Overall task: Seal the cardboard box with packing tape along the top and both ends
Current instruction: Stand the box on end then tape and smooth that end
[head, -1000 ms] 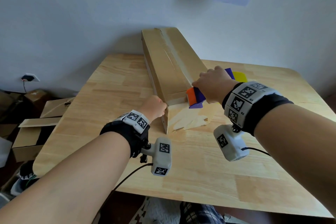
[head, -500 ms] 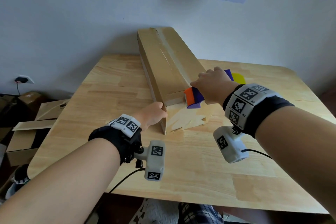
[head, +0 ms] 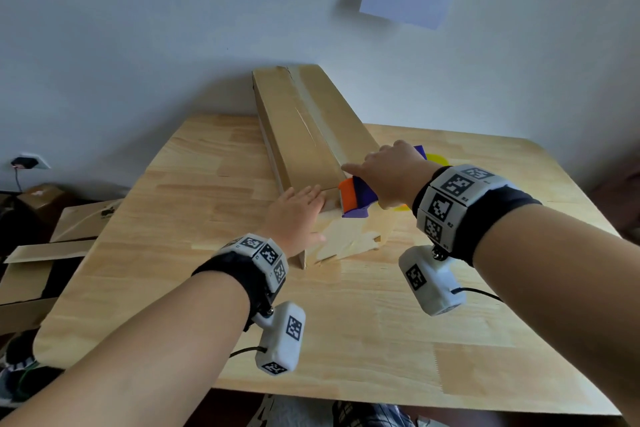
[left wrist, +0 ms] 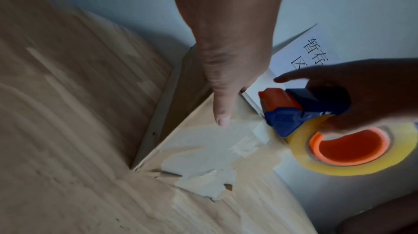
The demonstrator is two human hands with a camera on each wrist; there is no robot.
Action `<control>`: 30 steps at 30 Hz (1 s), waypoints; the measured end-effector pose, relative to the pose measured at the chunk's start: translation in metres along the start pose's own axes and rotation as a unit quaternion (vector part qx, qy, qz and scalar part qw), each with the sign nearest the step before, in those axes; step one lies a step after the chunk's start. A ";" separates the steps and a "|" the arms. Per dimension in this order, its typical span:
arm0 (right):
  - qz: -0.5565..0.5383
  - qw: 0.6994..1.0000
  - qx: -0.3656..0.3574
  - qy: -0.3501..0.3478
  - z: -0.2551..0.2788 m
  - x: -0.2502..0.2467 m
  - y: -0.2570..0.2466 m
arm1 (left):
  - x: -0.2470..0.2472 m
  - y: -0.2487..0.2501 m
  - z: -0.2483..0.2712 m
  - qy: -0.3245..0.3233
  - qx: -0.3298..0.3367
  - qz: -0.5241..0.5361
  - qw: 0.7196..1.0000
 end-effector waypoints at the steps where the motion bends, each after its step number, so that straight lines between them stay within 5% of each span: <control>1: -0.007 1.000 -0.003 0.007 0.000 -0.003 0.000 | -0.002 -0.004 0.001 0.009 0.001 -0.017 1.000; 7: -0.021 0.998 -0.041 0.051 -0.004 -0.025 -0.021 | -0.011 -0.044 0.017 0.000 -0.028 -0.050 0.998; 30: 0.045 0.999 -0.024 0.004 -0.002 -0.038 -0.017 | 0.005 -0.041 0.027 -0.040 -0.052 -0.070 0.995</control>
Point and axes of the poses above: each hand's wrist, its own z-axis away from the middle knuckle, its own x-axis out of the palm, y = z × x, the point moved 7 cm from there along -z, towards the middle knuckle, and after that the axes turned 1 degree about z, right-handed, at the moved point
